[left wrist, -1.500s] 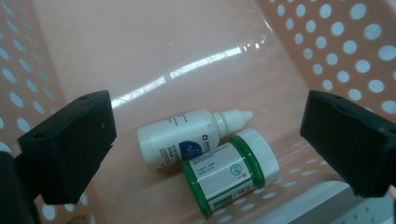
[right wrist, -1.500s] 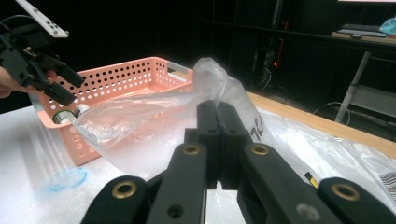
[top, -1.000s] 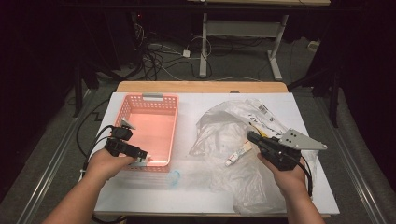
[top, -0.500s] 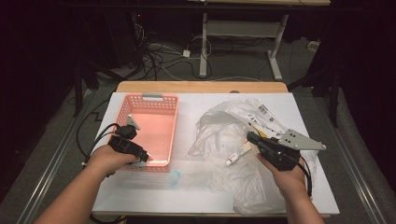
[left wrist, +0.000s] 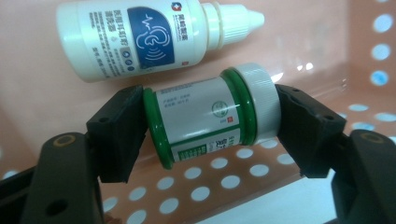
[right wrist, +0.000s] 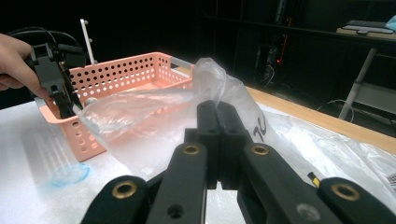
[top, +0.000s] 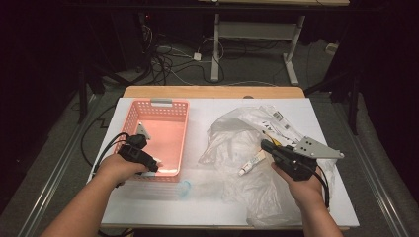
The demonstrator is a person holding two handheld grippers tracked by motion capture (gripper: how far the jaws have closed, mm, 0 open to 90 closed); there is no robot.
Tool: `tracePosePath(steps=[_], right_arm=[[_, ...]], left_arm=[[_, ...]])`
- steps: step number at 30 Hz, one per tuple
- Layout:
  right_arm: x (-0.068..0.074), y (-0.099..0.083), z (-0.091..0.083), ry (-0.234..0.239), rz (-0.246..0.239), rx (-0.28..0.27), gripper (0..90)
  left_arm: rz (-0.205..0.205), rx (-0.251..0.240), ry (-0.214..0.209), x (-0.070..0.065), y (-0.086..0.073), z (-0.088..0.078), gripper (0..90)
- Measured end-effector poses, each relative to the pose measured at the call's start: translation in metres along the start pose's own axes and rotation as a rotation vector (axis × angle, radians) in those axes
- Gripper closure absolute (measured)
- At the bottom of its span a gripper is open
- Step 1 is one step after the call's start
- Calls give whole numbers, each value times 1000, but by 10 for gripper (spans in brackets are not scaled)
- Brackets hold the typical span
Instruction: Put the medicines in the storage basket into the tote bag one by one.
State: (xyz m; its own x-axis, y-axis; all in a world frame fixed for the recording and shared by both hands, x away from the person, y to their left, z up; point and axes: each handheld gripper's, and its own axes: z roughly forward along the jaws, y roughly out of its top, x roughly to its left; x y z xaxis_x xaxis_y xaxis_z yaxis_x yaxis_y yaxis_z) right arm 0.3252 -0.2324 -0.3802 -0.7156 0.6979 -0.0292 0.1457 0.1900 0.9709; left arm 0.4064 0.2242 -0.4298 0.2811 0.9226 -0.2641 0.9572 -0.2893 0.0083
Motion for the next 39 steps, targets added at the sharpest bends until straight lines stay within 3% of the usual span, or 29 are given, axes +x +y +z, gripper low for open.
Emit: tracePosePath(steps=[7,12,19,21,29,39], right_arm=[[1,1,-2,-1,4,0,900],[2,1,-1,1,0,3,900],[1,1,-2,-1,0,1,900],[1,0,-2,-1,-1,2,900],[1,0,0,-4,-4,3,900],[2,-1,1,-2,-9,11,900]], left_arm=[[0,-5,2,0,0,0,333],[32,-41,32,-4,-1,-3,350],[76,-81,34,-5,-4,-4,354],[100,-109,49,-7,-6,-5,354],[133,-208,58,-8,-14,-6,355],[198,-326,101,-12,-26,-8,355]])
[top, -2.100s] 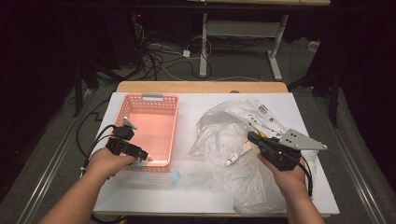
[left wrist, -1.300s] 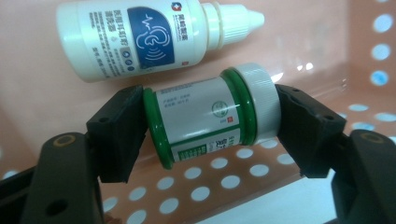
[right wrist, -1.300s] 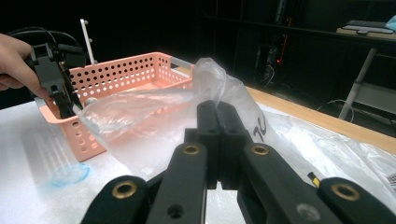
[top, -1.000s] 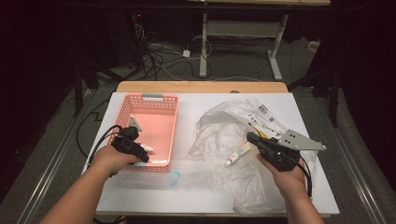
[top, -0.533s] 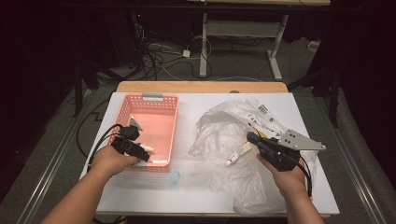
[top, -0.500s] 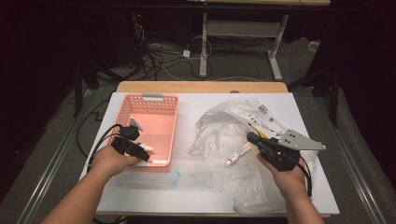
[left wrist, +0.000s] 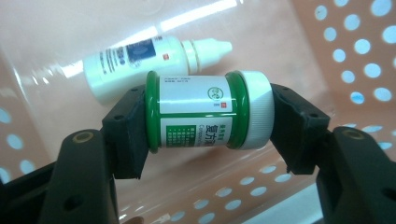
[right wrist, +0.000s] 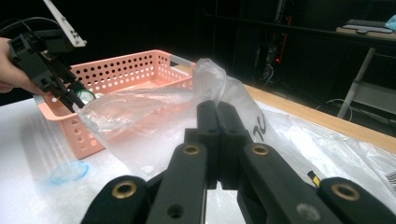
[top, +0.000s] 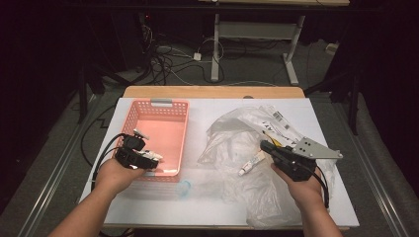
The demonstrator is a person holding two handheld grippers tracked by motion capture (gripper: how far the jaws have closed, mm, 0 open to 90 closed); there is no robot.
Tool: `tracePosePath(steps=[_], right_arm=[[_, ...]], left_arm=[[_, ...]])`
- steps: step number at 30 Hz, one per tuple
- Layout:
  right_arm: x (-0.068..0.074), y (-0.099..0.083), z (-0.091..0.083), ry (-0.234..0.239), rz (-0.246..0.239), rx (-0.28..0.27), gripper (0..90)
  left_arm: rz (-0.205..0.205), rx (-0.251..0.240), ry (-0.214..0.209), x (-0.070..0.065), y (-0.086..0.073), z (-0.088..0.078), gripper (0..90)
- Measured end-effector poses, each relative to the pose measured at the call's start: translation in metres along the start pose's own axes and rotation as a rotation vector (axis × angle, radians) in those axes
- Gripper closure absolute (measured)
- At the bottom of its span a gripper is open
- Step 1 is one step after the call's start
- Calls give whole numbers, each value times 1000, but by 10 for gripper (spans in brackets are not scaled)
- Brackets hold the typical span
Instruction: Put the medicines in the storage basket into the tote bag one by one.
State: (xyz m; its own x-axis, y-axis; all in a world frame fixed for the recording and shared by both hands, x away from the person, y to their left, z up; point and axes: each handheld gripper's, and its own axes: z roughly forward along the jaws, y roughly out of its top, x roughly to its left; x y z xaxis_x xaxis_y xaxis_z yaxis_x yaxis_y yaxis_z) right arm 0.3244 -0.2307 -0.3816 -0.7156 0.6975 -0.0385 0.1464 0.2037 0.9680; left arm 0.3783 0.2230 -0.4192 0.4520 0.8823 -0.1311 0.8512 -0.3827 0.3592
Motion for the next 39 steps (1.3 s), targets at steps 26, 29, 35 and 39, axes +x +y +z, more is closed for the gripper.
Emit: tracePosePath(steps=[26,29,35,39], right_arm=[[2,0,-1,1,1,1,900],[1,0,-1,-1,2,1,900],[1,0,-2,-3,0,0,900],[0,0,-3,-7,6,1,900]], left_arm=[[-70,22,-7,9,6,1,356],[-64,47,10,11,14,0,355],[-60,-17,11,13,24,-9,355],[-19,-127,14,9,21,-13,355]])
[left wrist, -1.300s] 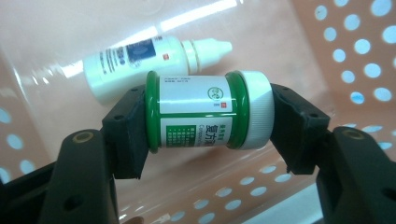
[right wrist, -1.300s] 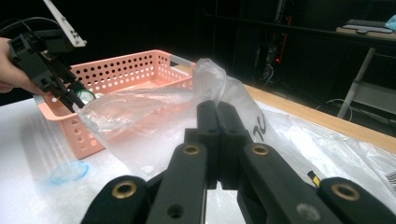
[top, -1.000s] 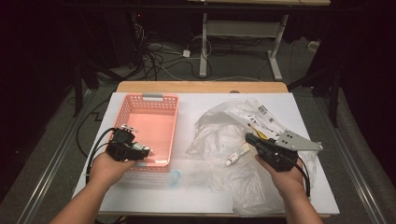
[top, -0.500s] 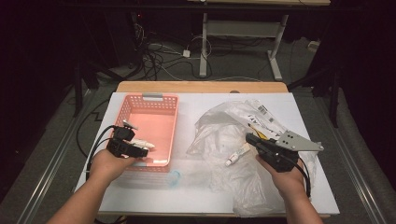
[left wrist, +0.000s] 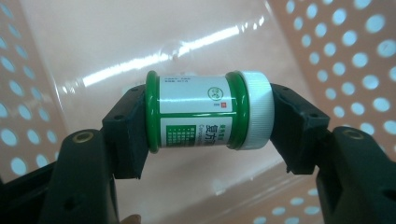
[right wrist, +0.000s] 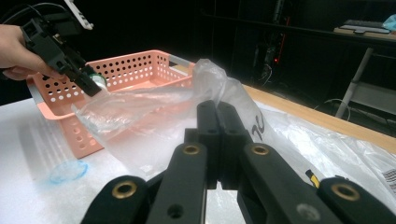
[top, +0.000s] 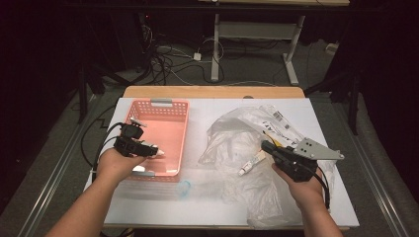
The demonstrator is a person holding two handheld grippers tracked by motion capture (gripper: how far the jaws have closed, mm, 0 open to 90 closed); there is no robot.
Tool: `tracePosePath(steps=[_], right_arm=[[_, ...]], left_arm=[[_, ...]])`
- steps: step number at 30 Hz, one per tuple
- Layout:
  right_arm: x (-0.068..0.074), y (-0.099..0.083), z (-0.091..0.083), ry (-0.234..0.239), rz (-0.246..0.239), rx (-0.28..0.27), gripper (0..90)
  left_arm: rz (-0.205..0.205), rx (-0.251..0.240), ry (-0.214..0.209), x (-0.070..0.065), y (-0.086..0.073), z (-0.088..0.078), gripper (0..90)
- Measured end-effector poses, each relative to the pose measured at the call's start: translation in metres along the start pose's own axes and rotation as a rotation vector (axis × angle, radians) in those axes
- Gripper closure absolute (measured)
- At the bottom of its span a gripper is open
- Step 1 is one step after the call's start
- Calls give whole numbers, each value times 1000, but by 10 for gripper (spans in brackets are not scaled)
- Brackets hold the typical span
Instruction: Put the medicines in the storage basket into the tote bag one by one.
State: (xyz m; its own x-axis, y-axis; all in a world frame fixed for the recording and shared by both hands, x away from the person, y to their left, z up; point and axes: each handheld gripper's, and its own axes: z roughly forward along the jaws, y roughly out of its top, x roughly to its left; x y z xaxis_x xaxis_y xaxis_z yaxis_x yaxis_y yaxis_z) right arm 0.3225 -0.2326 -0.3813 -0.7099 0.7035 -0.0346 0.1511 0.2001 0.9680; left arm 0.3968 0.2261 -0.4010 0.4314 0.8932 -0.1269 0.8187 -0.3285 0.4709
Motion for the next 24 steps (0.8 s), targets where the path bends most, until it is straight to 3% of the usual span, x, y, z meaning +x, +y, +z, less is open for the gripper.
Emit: tracePosePath(steps=[3,4,5,9,11,19,24], right_arm=[[1,0,0,-1,-1,0,900],[1,0,0,1,-1,-1,900],[1,0,0,2,-3,0,900],[1,-1,2,2,-4,4,900],[2,-1,2,2,-5,4,900],[0,-3,2,-2,-2,4,900],[0,-3,2,-3,-2,3,900]], left_arm=[[23,-97,-14,-6,-5,-5,355],[23,-97,-14,-6,-5,-5,356],[25,-157,-40,-10,-9,-9,355],[43,-214,-56,-17,-15,-11,356],[43,-264,-84,-23,-21,-11,356],[85,-353,-114,-41,-33,-11,356],[116,-364,-137,-52,-36,-13,356]])
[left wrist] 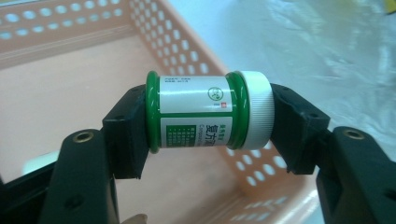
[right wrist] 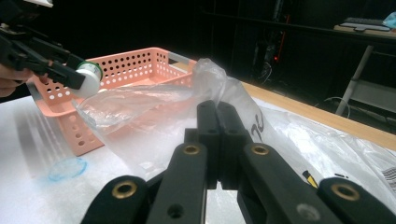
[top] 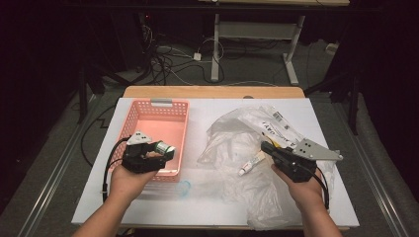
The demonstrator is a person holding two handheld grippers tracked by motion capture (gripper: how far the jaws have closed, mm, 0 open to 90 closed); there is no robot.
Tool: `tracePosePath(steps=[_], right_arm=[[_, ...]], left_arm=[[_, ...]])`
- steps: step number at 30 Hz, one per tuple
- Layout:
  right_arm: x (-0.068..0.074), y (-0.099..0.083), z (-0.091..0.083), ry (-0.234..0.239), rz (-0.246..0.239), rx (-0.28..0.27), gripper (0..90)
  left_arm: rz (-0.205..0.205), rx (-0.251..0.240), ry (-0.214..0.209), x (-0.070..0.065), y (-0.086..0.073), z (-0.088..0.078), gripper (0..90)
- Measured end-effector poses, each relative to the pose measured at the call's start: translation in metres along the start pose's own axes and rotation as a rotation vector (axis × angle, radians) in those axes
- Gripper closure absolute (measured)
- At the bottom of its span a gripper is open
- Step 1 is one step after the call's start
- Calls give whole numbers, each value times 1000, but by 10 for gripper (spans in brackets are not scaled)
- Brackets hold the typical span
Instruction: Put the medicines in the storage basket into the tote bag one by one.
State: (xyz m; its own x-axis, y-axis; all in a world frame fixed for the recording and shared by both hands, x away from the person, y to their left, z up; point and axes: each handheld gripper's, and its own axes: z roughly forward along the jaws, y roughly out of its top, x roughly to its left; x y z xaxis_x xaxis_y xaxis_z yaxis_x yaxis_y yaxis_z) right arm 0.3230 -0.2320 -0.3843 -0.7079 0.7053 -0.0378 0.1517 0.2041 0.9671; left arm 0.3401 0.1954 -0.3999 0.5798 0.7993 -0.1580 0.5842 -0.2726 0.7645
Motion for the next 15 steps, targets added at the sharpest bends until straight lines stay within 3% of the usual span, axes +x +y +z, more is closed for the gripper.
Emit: tracePosePath(steps=[2,6,7,15], right_arm=[[0,0,0,0,-2,-1,900],[0,1,-1,-4,1,-4,900],[0,1,-1,-3,1,-5,900],[0,2,-2,-1,-1,-9,900]], left_arm=[[23,-10,-17,-10,-1,-1,356],[32,-15,-44,-21,-4,-3,356],[45,-11,-61,-29,-5,-3,356],[70,6,-129,-57,-10,5,356]])
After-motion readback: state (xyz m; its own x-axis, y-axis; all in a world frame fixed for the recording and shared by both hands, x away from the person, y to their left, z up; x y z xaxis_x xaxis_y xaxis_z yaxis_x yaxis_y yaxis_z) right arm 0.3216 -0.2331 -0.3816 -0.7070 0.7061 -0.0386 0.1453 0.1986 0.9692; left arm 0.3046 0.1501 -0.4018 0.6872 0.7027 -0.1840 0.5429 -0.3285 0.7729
